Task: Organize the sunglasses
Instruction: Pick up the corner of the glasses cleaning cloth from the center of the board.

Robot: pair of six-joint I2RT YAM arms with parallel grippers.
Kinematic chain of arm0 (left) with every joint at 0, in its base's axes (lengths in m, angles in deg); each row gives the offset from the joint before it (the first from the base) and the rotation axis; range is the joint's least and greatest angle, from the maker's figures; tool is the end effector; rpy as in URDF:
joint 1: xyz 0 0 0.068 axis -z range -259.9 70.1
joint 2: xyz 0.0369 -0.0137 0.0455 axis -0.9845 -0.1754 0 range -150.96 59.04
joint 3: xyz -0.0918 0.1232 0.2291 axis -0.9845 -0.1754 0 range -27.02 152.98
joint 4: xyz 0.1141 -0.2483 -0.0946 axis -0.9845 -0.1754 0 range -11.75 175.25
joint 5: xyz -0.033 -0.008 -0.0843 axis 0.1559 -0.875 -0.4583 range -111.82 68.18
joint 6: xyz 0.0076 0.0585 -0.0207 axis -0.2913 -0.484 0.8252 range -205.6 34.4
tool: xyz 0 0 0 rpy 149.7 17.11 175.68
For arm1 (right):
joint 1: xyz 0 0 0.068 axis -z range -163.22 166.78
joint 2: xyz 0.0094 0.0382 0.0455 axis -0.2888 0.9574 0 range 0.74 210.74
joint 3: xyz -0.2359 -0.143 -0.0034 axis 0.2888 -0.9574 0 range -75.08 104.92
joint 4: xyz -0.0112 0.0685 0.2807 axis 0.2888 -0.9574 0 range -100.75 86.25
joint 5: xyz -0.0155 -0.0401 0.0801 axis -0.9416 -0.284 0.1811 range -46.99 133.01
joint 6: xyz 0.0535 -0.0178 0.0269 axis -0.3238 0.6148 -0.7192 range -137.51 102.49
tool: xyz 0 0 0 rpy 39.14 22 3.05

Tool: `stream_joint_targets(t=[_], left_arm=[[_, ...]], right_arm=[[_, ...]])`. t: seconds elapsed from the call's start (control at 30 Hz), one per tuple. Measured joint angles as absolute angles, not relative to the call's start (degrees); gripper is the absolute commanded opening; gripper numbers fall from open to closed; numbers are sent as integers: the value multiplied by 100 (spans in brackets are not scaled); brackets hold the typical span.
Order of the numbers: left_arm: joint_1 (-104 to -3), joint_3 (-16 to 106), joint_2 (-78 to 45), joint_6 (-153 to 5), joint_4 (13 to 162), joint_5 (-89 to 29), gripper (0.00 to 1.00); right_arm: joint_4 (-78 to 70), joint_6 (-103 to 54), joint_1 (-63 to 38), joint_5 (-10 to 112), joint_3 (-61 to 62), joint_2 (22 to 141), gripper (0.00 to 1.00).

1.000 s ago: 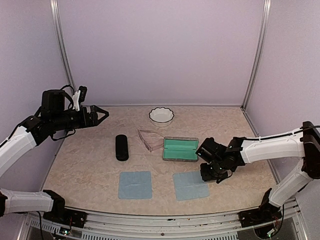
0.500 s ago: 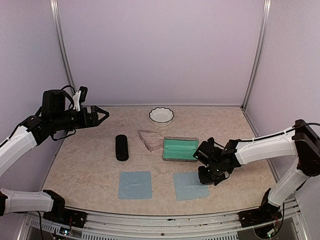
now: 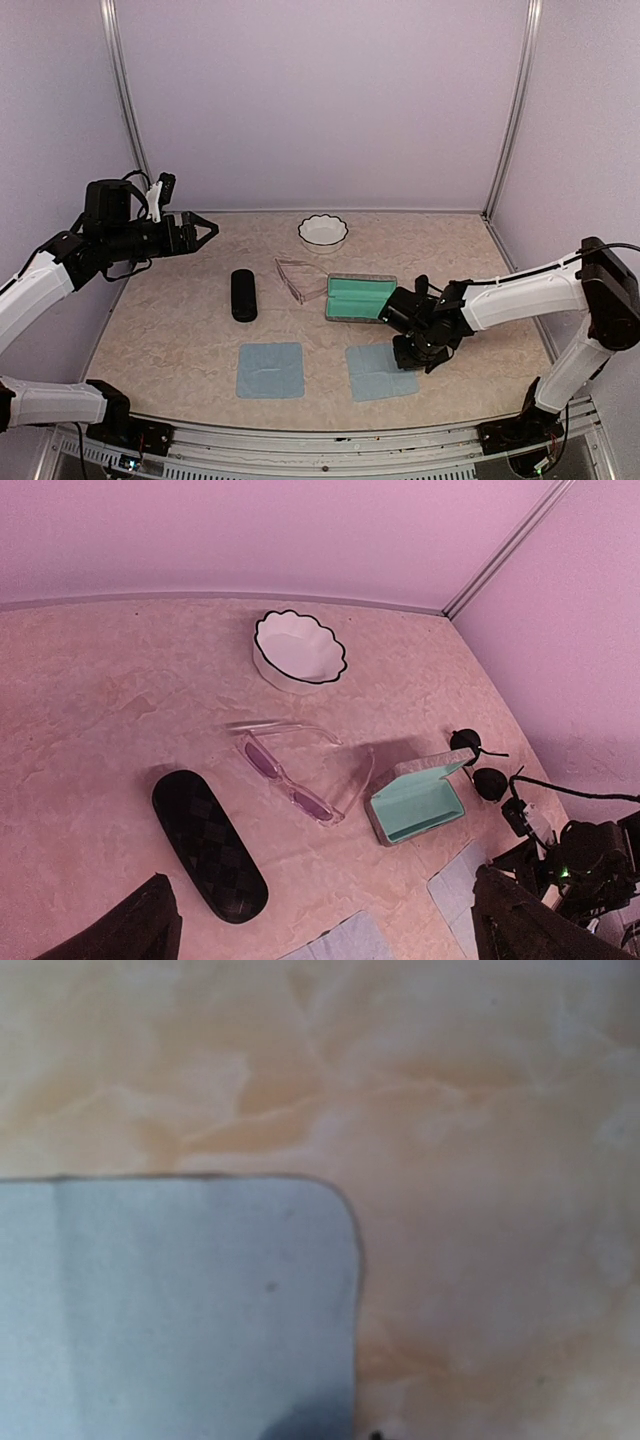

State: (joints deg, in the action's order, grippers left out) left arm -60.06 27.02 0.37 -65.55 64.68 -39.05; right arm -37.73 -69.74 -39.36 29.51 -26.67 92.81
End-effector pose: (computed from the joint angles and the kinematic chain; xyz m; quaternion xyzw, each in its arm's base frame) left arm 0.2469 -0.1040 0.3285 0.0787 0.8349 -0.2996 0.4548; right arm 0.1738 0.2391 0.1170 -0.0212 0.9872 0.0182 0.1573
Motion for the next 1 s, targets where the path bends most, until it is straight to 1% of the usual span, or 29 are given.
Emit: stream_joint_targets(t=[0.2, 0.3, 0.73, 1.0], left_arm=[[-6006, 2702, 37, -6559, 6468, -3905, 99], [-6006, 2702, 37, -6561, 6468, -3903, 99], [-6006, 2702, 39, -6557, 6465, -3903, 99], [-6008, 2702, 39, -6550, 6465, -3899, 99]], right_arm=[[-3768, -7026, -3992, 2923, -2628, 9325, 9], [-3725, -7051, -4019, 2927, -2626, 9334, 0], [-3683, -7094, -4019, 2890, -2639, 9316, 0], [-3878, -6869, -3588, 2807, -2978, 8892, 0]])
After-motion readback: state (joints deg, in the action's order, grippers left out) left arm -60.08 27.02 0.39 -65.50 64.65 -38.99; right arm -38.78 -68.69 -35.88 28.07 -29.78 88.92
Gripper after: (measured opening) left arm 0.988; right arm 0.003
